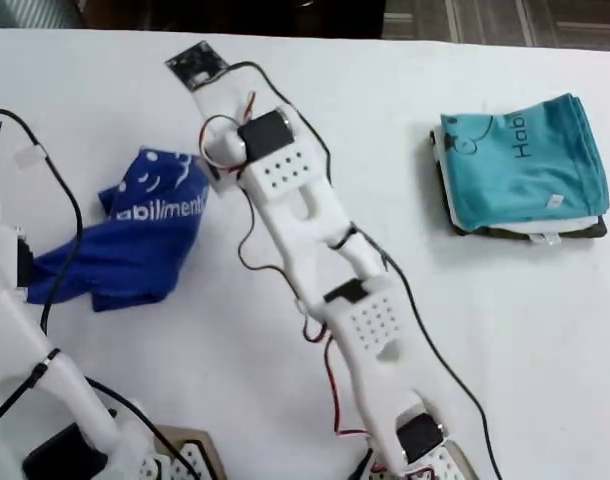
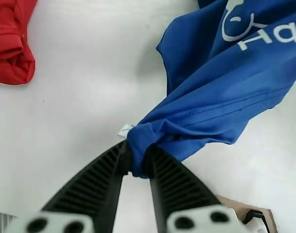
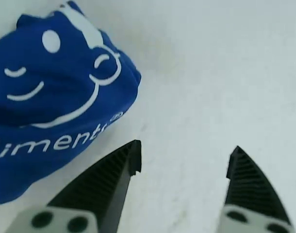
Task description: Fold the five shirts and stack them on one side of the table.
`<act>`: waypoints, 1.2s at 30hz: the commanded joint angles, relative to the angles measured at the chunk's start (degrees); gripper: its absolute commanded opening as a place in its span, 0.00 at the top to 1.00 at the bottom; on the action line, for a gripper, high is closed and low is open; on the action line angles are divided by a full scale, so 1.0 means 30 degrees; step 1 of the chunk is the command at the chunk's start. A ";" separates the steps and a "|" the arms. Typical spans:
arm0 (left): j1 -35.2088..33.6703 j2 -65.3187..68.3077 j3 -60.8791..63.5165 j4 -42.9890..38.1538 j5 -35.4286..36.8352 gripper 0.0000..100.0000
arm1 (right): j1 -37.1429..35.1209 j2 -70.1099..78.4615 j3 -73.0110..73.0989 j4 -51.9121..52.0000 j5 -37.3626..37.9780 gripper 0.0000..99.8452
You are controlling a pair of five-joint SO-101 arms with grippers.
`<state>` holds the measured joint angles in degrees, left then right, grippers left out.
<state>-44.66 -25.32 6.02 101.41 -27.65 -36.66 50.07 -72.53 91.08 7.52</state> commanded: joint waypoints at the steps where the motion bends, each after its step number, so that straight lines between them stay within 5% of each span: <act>1: -0.0205 -0.0645 -0.0044 0.0059 -0.0147 0.97 | -0.0425 0.1158 -0.3751 0.0073 -0.0440 0.70; 26: -0.2051 -0.0645 -0.0073 0.0059 -0.0176 0.97 | -0.3414 0.7927 -0.4571 -0.3121 -0.0322 0.71; 28: -0.2051 -0.0645 -0.0073 0.0059 -0.0176 0.97 | -0.3414 0.8190 -0.4571 -0.3033 0.0322 0.75; 32: -0.2022 -0.0645 -0.0073 0.0059 -0.0176 0.97 | -0.3443 0.8454 -0.4542 -0.2886 0.2960 1.00; 36: -0.2022 -0.0645 -0.0073 0.0059 -0.0176 0.97 | -0.3414 0.8454 -0.4571 -0.2505 0.3429 0.98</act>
<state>-49.85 -25.32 6.02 101.41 -27.65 -46.68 75.38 -85.27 82.37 16.57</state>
